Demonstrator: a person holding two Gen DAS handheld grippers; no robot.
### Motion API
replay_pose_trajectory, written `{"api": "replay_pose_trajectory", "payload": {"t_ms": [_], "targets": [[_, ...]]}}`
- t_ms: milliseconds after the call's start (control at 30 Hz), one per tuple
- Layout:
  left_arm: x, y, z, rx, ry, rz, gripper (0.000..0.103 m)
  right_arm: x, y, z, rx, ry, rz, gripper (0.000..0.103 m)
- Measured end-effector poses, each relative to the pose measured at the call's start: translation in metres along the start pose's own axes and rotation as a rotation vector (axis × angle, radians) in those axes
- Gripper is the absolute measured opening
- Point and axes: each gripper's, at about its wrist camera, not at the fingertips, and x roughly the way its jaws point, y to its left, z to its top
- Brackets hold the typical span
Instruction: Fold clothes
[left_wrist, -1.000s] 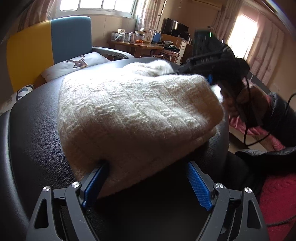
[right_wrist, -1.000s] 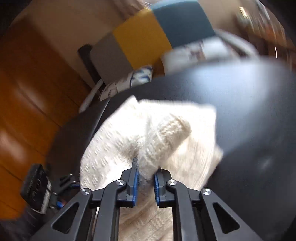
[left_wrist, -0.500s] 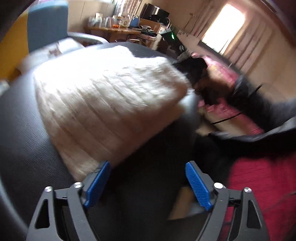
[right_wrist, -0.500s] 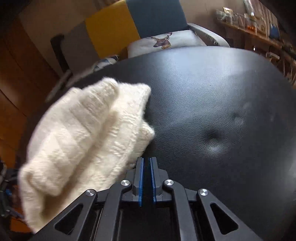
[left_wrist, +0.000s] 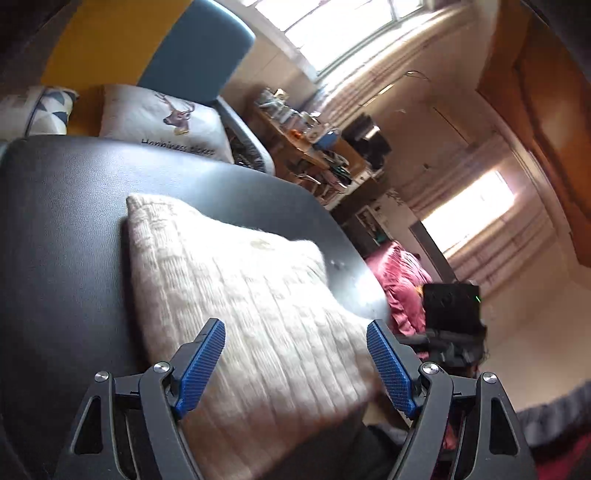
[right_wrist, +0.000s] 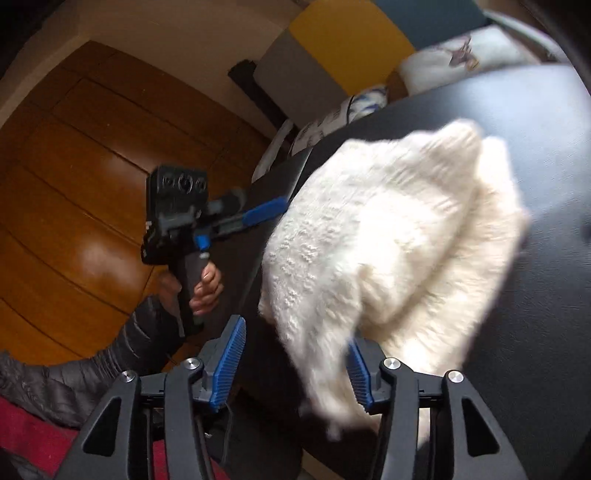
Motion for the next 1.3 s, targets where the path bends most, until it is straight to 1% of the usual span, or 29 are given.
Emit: {"api": "replay_pose_trajectory", "payload": {"t_ms": [33, 100, 133, 200, 233, 267, 300, 333, 400, 467, 533, 567, 600, 633, 767, 800, 833, 900, 967, 1033, 1100, 1133, 1167, 1200, 1233, 1300], "targets": [[0.004, 0.002, 0.007, -0.012, -0.012, 0.003, 0.08, 0.016, -0.009, 0.002, 0.038, 0.02, 0.053, 0.054], [0.018, 0.0, 0.014, 0.005, -0.011, 0.01, 0.08, 0.046, -0.026, 0.003, 0.108, 0.062, 0.164, 0.054], [0.026, -0.001, 0.015, 0.015, -0.004, 0.013, 0.08, 0.051, -0.027, -0.003, 0.106, 0.087, 0.224, 0.054], [0.045, 0.0, 0.015, 0.026, 0.021, 0.024, 0.08, 0.045, -0.017, -0.022, 0.011, 0.11, 0.289, 0.052], [0.052, -0.002, 0.011, 0.038, 0.031, 0.031, 0.08, 0.041, -0.016, -0.031, -0.019, 0.121, 0.3, 0.05], [0.057, -0.004, 0.006, 0.059, 0.041, 0.026, 0.08, 0.037, -0.022, -0.041, -0.009, 0.129, 0.256, 0.044], [0.062, -0.007, 0.0, 0.077, 0.051, 0.012, 0.08, 0.032, -0.031, -0.051, 0.004, 0.129, 0.198, 0.019], [0.066, -0.01, -0.007, 0.088, 0.059, -0.002, 0.08, 0.028, -0.039, -0.059, 0.016, 0.128, 0.148, 0.002], [0.072, -0.019, -0.016, 0.114, 0.064, -0.011, 0.08, 0.018, -0.043, -0.07, 0.012, 0.089, 0.122, 0.003], [0.077, -0.031, -0.025, 0.147, 0.067, -0.007, 0.08, 0.008, -0.04, -0.076, 0.009, 0.078, 0.085, 0.004], [0.08, -0.04, -0.03, 0.159, 0.062, 0.003, 0.08, -0.004, -0.039, -0.081, 0.032, 0.07, 0.066, 0.012], [0.08, -0.043, -0.032, 0.157, 0.058, -0.001, 0.08, -0.015, -0.04, -0.083, 0.07, 0.054, 0.074, 0.017], [0.08, -0.046, -0.034, 0.154, 0.053, -0.005, 0.08, -0.026, -0.042, -0.084, 0.109, 0.038, 0.082, 0.027], [0.079, -0.048, -0.036, 0.152, 0.049, -0.007, 0.08, -0.038, -0.043, -0.085, 0.141, 0.017, 0.084, 0.03], [0.077, -0.054, -0.041, 0.159, 0.031, 0.004, 0.08, -0.085, -0.041, -0.087, 0.183, -0.125, 0.022, 0.033], [0.077, -0.054, -0.041, 0.155, 0.027, 0.005, 0.08, -0.094, -0.042, -0.086, 0.194, -0.165, 0.002, 0.037], [0.076, -0.054, -0.041, 0.147, 0.023, 0.005, 0.08, -0.098, -0.044, -0.084, 0.213, -0.208, -0.024, 0.045], [0.075, -0.055, -0.04, 0.137, 0.015, 0.012, 0.08, -0.094, -0.052, -0.075, 0.246, -0.266, -0.085, 0.047], [0.074, -0.06, -0.041, 0.158, 0.01, 0.041, 0.08, -0.081, -0.06, -0.065, 0.271, -0.288, -0.146, 0.047], [0.076, -0.07, -0.045, 0.209, 0.01, 0.084, 0.08, -0.064, -0.063, -0.056, 0.262, -0.293, -0.182, 0.047], [0.079, -0.08, -0.051, 0.273, 0.02, 0.124, 0.082, -0.049, -0.058, -0.051, 0.216, -0.305, -0.218, 0.047], [0.082, -0.085, -0.053, 0.305, 0.025, 0.146, 0.083, -0.04, -0.055, -0.046, 0.183, -0.307, -0.241, 0.045], [0.085, -0.089, -0.056, 0.333, 0.031, 0.167, 0.084, -0.03, -0.052, -0.038, 0.128, -0.292, -0.286, 0.042], [0.087, -0.091, -0.058, 0.353, 0.034, 0.185, 0.085, -0.025, -0.047, -0.033, 0.068, -0.272, -0.363, 0.031], [0.089, -0.092, -0.06, 0.365, 0.035, 0.201, 0.086, -0.023, -0.04, -0.029, 0.004, -0.253, -0.441, 0.017], [0.091, -0.093, -0.062, 0.376, 0.031, 0.223, 0.087, -0.029, -0.018, -0.026, -0.144, -0.216, -0.607, 0.012]]}}
